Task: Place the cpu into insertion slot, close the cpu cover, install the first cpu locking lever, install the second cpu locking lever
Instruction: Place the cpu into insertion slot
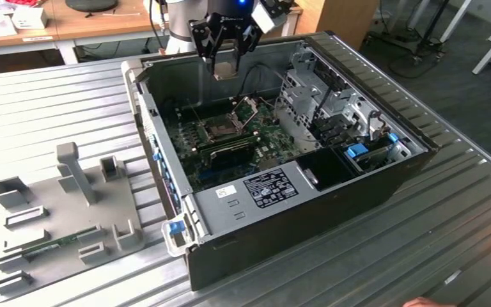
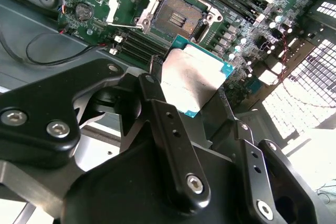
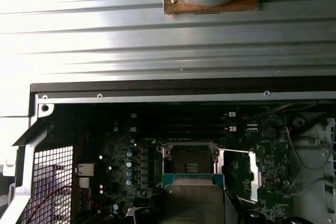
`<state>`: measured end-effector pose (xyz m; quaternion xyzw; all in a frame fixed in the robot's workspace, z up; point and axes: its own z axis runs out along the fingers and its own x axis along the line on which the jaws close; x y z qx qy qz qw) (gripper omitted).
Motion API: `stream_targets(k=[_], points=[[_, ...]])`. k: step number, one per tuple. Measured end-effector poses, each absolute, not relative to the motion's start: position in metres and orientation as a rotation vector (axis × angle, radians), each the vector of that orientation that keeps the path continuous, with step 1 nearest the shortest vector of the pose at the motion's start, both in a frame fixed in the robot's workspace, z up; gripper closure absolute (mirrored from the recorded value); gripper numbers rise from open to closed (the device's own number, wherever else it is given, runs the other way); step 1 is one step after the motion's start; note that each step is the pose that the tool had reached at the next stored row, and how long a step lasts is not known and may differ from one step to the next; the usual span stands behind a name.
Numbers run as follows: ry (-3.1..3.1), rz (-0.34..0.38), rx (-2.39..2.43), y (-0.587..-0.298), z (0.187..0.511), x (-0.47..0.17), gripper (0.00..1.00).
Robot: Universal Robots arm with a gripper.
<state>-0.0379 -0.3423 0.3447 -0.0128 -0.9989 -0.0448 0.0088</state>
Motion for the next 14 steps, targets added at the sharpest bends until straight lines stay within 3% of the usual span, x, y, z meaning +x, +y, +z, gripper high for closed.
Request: stream_targets(k=[14], points=[[-3.121,-0.140,-0.040,-0.3423,0.3386,-0.0379,0.46]])
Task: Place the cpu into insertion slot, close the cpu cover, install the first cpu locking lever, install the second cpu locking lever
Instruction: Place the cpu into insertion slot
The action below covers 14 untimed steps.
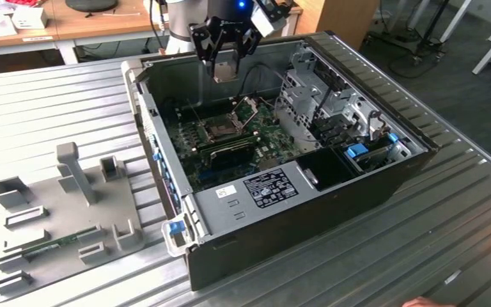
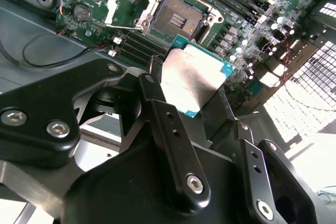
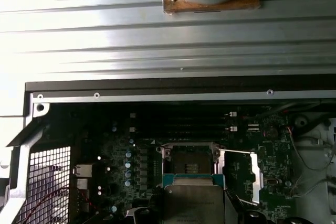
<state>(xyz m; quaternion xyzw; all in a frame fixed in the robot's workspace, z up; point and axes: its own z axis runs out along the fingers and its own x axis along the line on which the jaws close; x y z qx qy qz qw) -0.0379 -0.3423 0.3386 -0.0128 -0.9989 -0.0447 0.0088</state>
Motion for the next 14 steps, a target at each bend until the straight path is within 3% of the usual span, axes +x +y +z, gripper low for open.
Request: stream_targets(k=[14], points=[[-3.121,-0.140,-0.040,-0.3423,0.3351,-0.0379,0.46]])
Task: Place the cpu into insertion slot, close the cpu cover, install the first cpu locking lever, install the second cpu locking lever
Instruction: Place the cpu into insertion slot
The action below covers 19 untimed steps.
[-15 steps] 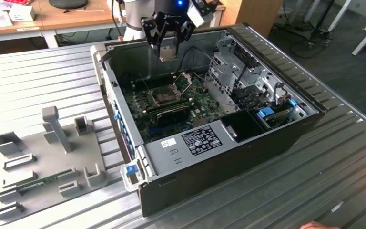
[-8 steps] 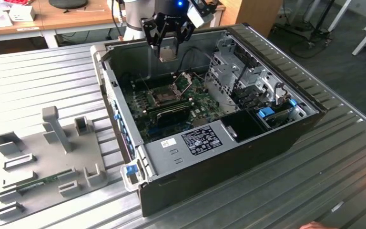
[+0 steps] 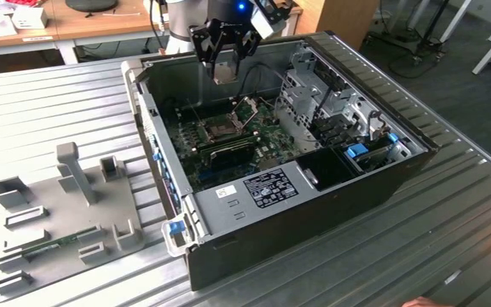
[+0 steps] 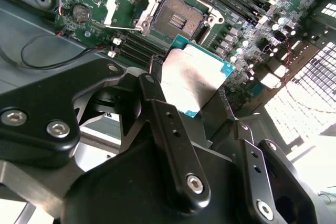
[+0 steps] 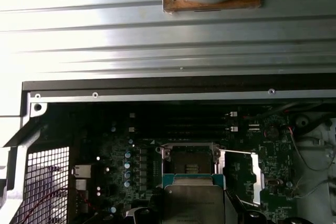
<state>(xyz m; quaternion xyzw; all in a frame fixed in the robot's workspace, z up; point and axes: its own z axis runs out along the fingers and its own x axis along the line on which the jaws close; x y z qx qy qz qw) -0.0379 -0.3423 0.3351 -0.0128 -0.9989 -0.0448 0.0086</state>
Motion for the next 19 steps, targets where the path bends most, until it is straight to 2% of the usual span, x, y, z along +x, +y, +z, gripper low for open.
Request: stream_targets(k=[19], points=[[-3.122,-0.140,-0.040,-0.3423,0.3292,-0.0379,0.46]])
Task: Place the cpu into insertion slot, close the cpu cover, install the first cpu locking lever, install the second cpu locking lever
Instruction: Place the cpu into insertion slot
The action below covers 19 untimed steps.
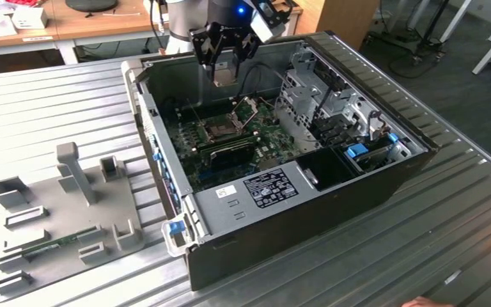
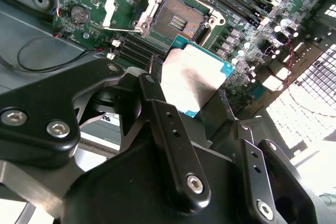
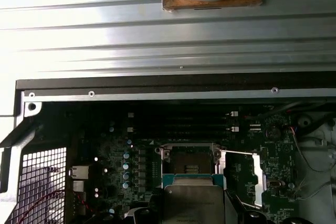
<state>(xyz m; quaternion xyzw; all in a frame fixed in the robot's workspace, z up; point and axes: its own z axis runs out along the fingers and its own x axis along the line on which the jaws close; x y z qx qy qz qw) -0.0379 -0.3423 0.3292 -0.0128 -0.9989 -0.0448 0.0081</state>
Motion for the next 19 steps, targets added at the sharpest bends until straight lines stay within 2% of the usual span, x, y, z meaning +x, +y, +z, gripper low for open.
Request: stream_targets(k=[19], points=[[-3.122,-0.140,-0.040,-0.3423,0.3225,-0.0379,0.46]])
